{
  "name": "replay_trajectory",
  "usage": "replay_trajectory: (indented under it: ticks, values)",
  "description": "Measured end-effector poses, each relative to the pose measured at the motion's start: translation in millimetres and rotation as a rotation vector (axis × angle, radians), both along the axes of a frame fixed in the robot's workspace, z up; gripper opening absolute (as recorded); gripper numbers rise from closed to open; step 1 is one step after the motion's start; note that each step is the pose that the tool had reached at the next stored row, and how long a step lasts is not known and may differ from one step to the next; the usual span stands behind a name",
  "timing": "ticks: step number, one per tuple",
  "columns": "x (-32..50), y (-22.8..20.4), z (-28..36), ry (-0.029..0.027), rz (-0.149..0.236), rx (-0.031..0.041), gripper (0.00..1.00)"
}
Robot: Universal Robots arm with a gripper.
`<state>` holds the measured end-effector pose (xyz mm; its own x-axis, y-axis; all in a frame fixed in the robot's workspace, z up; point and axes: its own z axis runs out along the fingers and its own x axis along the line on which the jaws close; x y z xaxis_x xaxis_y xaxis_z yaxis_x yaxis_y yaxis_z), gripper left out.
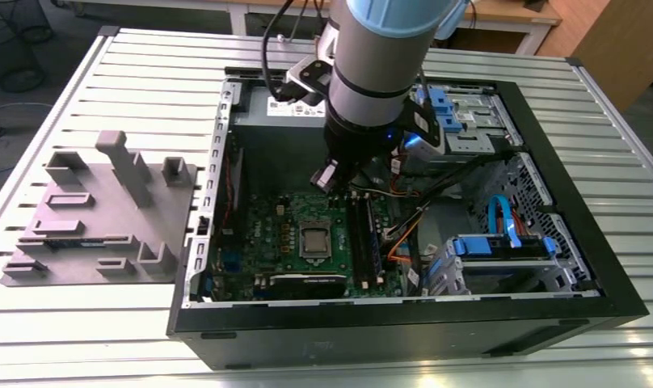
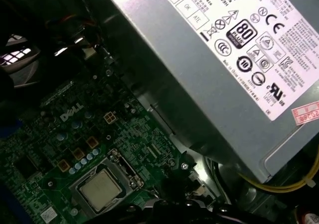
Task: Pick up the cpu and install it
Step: 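Install the first cpu locking lever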
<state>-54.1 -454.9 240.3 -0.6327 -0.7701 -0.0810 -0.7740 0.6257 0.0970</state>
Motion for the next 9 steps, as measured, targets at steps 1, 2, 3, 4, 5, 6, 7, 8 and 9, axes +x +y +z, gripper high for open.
replay_trajectory:
  ticks: [1, 2, 3, 4, 5, 6, 7, 8, 9]
  values:
    - [0.0, -1.8, 0.0, 0.0, 0.0, 0.0, 0.11]
    - [-0.1, -3.7, 0.0, 0.0, 0.0, 0.0001, 0.11]
    - [-0.2, -6.1, 0.0, 0.0001, 0.0, 0.0001, 0.11]
    - [-0.3, -8.4, 0.0, 0.0001, 0.0, 0.0, 0.11]
    - [-0.3, -10.8, 0.0, 0.0, 0.0, 0.0, 0.11]
    - [-0.3, -13.2, 0.0, 0.0, 0.0, 0.0002, 0.11]
    - [-0.3, -15.7, 0.0, 0.0, 0.0, 0.0004, 0.11]
    - [-0.3, -18.3, -0.1, 0.0, 0.0, 0.0007, 0.11]
    - [-0.3, -21.0, 0.0, 0.0, 0.0, 0.0009, 0.11]
